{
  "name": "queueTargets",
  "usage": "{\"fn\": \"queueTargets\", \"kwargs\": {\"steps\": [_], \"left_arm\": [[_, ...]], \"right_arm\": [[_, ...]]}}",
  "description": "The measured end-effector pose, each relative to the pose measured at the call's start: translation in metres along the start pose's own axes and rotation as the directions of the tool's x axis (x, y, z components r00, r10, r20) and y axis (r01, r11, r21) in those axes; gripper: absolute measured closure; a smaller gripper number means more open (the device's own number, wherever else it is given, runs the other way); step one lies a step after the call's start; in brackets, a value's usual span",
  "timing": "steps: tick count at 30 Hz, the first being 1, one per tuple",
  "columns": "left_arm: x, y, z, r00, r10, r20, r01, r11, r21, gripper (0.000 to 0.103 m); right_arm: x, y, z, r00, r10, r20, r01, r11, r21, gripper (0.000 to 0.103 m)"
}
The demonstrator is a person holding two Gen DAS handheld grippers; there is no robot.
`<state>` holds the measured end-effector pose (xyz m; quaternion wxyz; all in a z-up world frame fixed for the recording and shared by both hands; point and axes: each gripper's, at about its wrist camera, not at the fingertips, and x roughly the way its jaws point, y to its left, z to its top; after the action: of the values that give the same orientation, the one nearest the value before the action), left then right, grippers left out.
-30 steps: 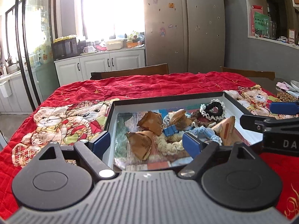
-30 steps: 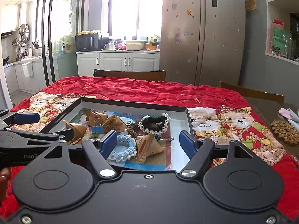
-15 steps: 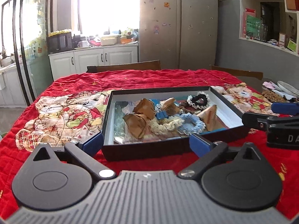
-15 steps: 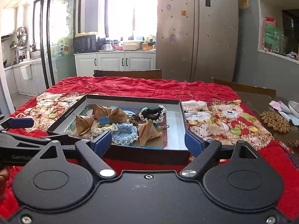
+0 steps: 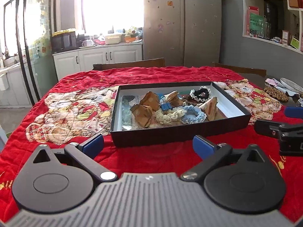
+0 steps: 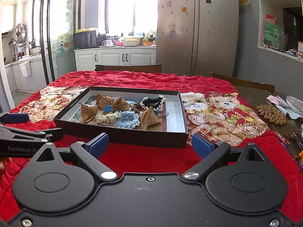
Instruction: Organize objects
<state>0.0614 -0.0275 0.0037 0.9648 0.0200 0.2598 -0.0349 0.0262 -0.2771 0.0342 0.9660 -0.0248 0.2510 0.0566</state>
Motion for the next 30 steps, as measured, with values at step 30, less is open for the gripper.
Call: {"fn": "queueTargets", "kwargs": {"steps": [30], "left_arm": [[-0.030,-0.004,-0.024,0.999,0.001,-0.044,-0.001,1.000,-0.002,0.000]], "right_arm": [[-0.026,-0.001,-0.027,0.998,-0.004,-0.066,0.007,0.998,0.059,0.001]]}}
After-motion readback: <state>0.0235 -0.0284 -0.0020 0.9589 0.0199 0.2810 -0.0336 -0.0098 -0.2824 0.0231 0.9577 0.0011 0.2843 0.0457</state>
